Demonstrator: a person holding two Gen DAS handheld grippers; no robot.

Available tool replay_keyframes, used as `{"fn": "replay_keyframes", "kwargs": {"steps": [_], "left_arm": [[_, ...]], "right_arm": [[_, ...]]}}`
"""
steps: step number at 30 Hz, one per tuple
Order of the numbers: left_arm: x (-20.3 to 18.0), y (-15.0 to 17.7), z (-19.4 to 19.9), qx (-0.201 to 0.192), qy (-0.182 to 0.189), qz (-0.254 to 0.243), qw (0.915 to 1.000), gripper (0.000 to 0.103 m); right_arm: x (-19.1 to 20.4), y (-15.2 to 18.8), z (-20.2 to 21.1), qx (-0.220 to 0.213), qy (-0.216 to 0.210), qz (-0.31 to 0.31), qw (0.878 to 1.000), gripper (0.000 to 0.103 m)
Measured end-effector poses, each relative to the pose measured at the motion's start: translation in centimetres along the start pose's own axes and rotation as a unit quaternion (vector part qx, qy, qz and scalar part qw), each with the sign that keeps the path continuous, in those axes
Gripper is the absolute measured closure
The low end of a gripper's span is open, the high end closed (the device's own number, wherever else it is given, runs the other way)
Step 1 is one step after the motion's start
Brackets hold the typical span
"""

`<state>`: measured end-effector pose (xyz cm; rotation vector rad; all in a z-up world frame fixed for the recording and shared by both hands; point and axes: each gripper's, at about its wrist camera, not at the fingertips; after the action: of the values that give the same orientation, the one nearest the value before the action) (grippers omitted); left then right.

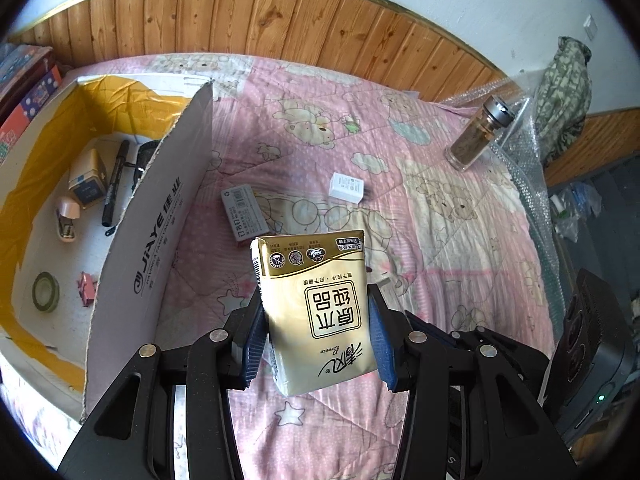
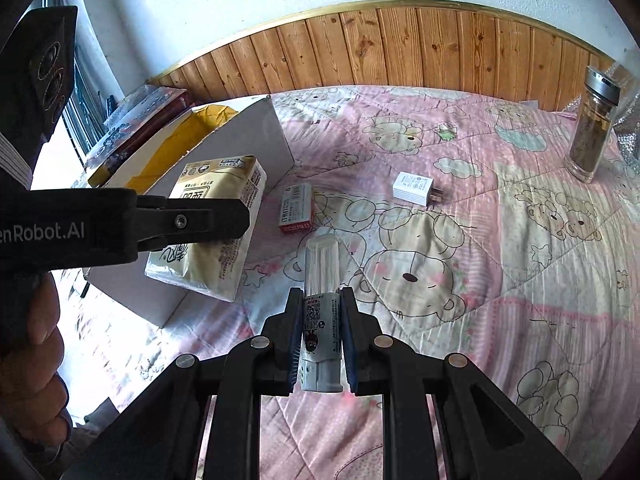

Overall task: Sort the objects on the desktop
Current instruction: 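Carry the tissue pack and clear tube with both tools over the cardboard box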

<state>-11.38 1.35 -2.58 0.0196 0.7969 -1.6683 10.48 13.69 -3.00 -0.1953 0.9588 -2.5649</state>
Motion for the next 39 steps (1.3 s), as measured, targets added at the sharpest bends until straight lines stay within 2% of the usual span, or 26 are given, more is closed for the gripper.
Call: {"fn": "replay_keyframes", "kwargs": {"steps": [16, 26, 39], "left_arm": [[2.5, 3.7, 6.4, -0.042, 0.025, 0.014, 0.9987, 0.056], [4.8, 5.0, 10.8, -0.080, 0.037, 0.030, 0.9956, 0.056], [9.0, 5.6, 14.4, -0.124, 0.028, 0.053, 0.9905, 0.056]], "right_arm": [[6.0, 1.4, 4.0, -0.020, -0.006, 0.031, 0.999, 0.084], [10.3, 0.1, 6.4, -0.049, -0.016, 0.065, 0.997, 0.084], [15.0, -1.0, 7.4, -0.064, -0.020, 0.105, 0.992, 0.084]]}}
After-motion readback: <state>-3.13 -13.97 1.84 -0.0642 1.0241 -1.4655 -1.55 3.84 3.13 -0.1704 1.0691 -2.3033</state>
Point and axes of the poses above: each gripper's, at about its wrist camera, not at the fingertips, and z roughly against the way its jaws point, x to its left, y to its underside, and after that the axes turned 7 degrees about y, right-handed
